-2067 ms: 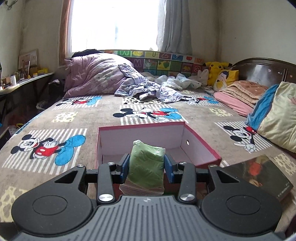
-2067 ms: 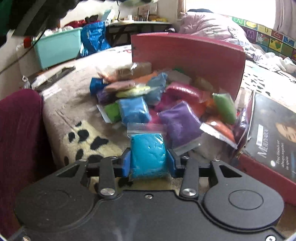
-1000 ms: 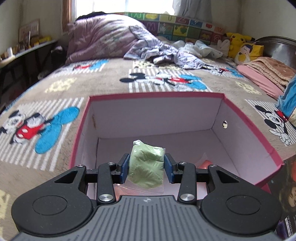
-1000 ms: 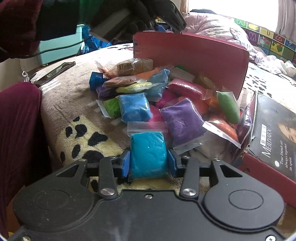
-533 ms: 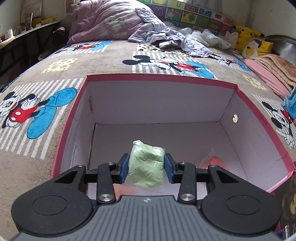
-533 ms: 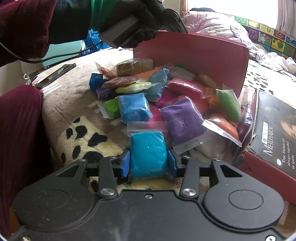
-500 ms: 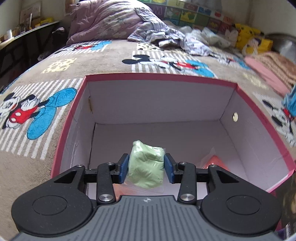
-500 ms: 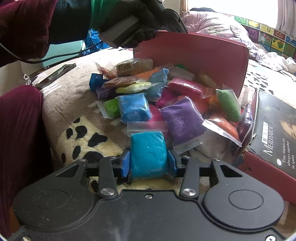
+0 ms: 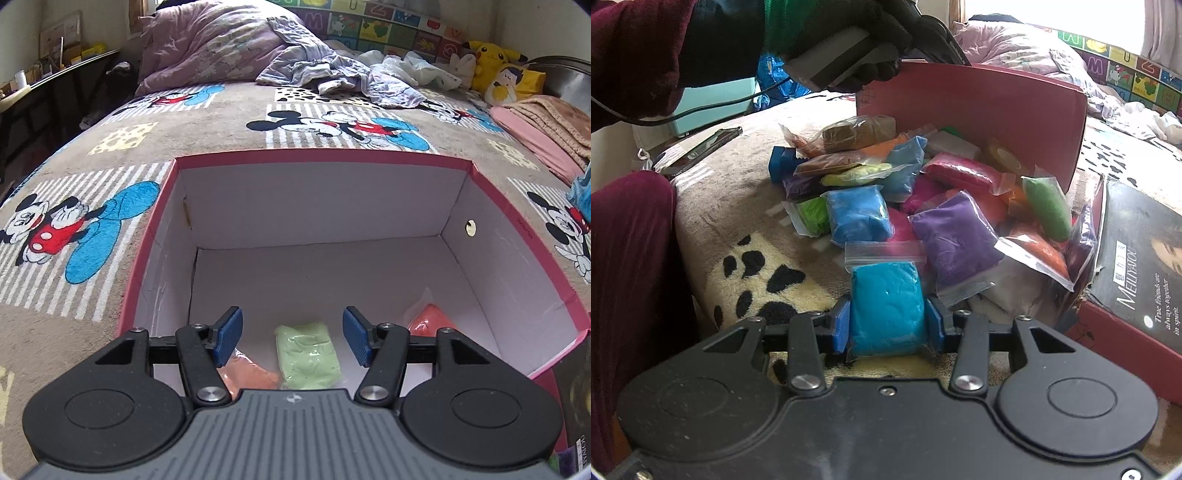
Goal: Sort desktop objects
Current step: 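Lift the blue packet with the right gripper toward the pink shoebox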
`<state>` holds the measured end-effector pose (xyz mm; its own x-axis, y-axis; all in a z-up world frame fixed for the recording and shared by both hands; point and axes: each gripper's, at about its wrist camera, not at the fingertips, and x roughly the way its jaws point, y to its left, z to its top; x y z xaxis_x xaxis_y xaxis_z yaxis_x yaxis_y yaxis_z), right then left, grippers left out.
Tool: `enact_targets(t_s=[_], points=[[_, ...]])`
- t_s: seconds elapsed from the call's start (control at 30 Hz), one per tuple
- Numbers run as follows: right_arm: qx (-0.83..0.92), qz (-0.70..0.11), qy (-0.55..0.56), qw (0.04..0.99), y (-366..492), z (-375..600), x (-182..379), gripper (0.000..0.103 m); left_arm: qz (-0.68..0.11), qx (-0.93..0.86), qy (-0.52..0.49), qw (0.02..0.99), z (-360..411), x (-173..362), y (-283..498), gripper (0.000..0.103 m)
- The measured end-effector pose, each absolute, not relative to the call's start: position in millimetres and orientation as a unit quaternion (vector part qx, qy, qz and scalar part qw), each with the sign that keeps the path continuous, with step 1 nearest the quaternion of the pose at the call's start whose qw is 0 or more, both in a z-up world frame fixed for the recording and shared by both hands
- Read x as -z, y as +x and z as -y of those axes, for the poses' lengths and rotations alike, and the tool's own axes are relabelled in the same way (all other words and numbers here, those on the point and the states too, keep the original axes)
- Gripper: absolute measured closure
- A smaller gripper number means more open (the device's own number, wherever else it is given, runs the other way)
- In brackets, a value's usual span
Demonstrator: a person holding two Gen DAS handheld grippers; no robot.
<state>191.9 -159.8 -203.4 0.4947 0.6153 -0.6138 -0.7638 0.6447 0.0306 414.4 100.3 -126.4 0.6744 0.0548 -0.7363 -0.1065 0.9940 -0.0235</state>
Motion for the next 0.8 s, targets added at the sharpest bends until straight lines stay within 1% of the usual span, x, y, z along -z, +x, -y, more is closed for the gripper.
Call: enact_targets(t_s=[0.47, 0.8], points=[[-0.396, -0.300, -0.120, 0.859, 186, 159, 197, 0.064, -0.382, -0.036, -0.034, 0.923, -100, 99, 387, 0.044], [-0.400, -0.292, -0.115, 0.861, 178, 160, 181, 0.064, -0.357, -0.028, -0.047, 0.933, -104, 74, 351, 0.044]])
